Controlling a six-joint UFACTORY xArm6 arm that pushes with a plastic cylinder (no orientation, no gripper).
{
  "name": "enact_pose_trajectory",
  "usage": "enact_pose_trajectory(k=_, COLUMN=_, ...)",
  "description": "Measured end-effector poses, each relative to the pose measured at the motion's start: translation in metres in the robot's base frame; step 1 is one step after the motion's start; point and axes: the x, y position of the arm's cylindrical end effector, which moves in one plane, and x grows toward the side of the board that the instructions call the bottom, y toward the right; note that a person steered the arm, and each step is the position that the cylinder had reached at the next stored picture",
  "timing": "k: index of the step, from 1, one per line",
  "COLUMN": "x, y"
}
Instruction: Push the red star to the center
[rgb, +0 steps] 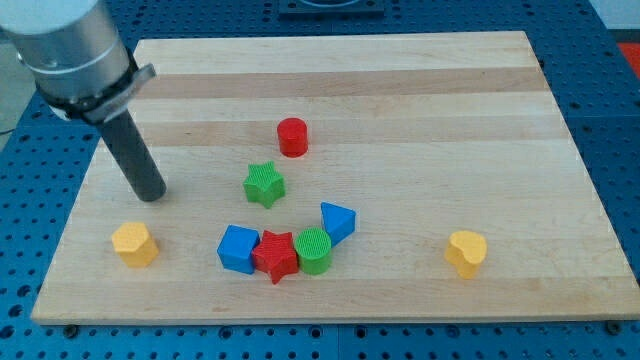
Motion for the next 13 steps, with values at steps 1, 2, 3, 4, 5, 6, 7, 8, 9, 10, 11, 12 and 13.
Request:
enact_pose_trajectory(k=1, x=0.014, y=0.027)
enact_pose_trajectory(k=2, x=0.036, y=0.034)
enact_pose_trajectory(k=3, x=0.069, y=0.034)
enact_pose_trajectory(k=4, x=0.109, y=0.037)
enact_pose_trajectory(k=5, x=0.131, y=0.073)
enact_pose_trajectory(k=6, x=0.13, y=0.118)
enact_pose_trajectory(k=7, x=0.115, y=0.134)
enact_pose_trajectory(k=8, x=0.081, y=0.131)
enact_pose_trajectory(k=9, x=0.057, y=0.12)
enact_pose_trajectory(k=10, x=0.075, y=0.134)
enact_pose_trajectory(k=11, x=0.094, y=0.171)
enact_pose_trajectory(k=12, x=0.069, y=0.183)
enact_pose_trajectory(k=13, x=0.032, y=0.177)
